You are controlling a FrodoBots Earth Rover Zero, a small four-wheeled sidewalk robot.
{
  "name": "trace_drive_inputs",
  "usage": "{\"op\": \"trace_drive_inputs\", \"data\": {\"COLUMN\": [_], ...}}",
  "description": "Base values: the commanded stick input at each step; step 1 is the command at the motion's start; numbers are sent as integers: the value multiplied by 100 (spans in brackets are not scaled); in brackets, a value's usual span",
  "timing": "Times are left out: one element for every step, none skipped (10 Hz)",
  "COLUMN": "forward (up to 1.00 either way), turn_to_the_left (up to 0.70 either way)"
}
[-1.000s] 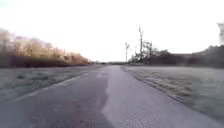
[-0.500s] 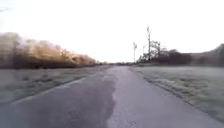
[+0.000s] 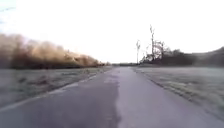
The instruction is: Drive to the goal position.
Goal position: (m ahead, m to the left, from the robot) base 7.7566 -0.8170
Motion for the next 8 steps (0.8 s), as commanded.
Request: {"op": "trace_drive_inputs", "data": {"forward": [100,100,100,100,100,100,100,100], "turn_to_the_left": [0,0,0,0,0,0,0,0]}}
